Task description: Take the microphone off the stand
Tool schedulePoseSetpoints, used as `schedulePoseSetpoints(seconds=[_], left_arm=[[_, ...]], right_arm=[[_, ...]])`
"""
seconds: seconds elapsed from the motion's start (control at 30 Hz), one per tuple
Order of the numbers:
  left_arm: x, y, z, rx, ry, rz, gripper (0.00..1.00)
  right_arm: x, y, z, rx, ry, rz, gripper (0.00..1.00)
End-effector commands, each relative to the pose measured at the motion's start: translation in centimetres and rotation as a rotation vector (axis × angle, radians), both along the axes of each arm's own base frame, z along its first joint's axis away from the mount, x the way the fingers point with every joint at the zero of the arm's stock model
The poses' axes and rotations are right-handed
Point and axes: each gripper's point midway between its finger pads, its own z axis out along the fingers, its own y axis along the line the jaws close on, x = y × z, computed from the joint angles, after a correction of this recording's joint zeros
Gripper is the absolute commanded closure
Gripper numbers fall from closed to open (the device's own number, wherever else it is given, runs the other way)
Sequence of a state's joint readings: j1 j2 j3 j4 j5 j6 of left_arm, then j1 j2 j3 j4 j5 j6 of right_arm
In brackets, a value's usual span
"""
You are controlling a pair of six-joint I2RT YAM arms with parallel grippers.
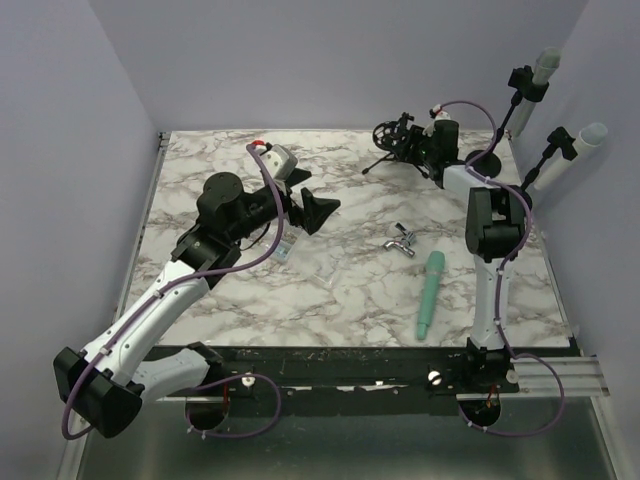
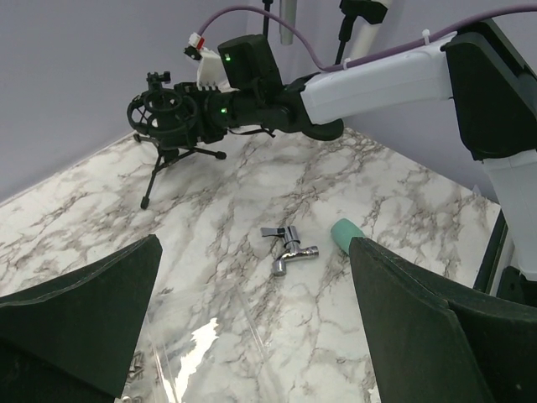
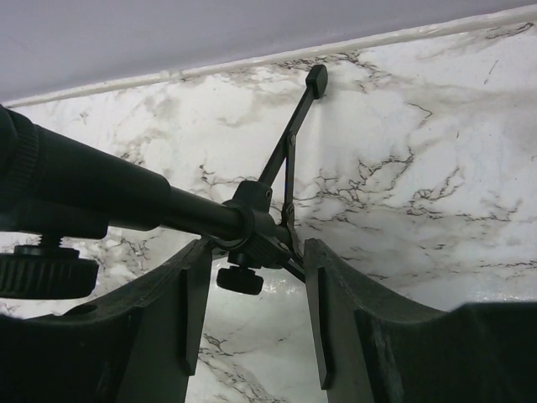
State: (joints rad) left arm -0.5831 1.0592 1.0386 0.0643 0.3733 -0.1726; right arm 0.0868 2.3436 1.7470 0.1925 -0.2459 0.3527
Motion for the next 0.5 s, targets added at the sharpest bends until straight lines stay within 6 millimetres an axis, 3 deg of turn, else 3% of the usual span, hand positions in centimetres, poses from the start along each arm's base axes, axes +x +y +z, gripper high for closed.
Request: schedulePoseSetpoints(seconds=[0.0, 0.1, 0.2, 0.33, 0.47], left_arm=[[-0.5, -0.8, 0.7, -0.02, 0.001, -0.046, 0.02], [-0.4, -0.8, 0.7, -0.021, 0.005, -0.047, 0.02], [-0.4, -0.6, 0.8, -0.02, 0.0, -0.039, 0.02], [-0.8, -0.3, 1.4, -0.028, -0.016, -0.035, 0.02], [-1.2, -0.2, 2.0, -0.043, -0.022, -0.043, 0.02]], right_arm=[[-1.4, 1.7, 0.0, 0.043, 0.018, 0.036, 0.46], [-2.0, 1.4, 0.5, 0.029, 0.031, 0.016, 0.45], [-2.9, -0.9, 1.0, -0.026, 0.068, -0.104, 0.45], [-4.9, -4.0, 2.9, -0.105, 0.073, -0.241, 0.37], [-7.0, -5.3, 4.1, -0.151, 0.081, -0.282, 0.27]])
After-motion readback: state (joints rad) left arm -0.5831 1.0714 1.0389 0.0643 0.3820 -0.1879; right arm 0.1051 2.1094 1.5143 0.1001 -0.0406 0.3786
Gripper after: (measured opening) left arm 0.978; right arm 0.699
